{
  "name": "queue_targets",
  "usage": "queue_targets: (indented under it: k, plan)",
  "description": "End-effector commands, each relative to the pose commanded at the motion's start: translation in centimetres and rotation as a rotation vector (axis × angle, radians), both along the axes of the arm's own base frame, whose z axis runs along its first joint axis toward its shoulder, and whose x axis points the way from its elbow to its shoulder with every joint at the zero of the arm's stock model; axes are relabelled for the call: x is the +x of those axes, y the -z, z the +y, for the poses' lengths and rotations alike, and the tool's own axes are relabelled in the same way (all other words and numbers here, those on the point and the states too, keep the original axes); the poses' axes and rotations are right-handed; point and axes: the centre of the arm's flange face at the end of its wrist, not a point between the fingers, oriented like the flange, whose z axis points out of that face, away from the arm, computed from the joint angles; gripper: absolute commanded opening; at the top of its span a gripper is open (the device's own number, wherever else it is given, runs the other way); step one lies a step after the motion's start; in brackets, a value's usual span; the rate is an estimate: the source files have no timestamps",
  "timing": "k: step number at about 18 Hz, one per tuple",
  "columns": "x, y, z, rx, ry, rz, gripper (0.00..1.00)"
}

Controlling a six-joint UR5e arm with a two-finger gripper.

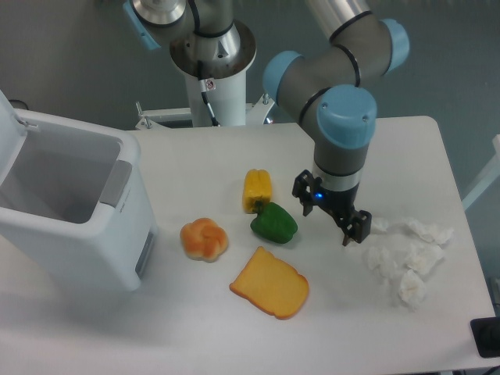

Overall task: Close the trash can
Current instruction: 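Raise the gripper from beside the tissues and swing it toward the bin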

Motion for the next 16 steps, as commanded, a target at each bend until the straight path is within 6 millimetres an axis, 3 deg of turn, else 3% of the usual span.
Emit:
queue_targets:
  k: [3, 7, 12, 16]
  plan:
    - [0.8, 0.1, 0.6, 0.007, -0.037, -0.003, 1.00]
    - [2.5, -3.6, 0.0, 0.044, -0.046, 0.025, 1.00]
    - [8.5, -9.6, 0.6, 0.170, -0.177, -0.040, 1.00]
    - [14.0, -12.7, -0.7, 0.209, -0.188, -0.078, 1.00]
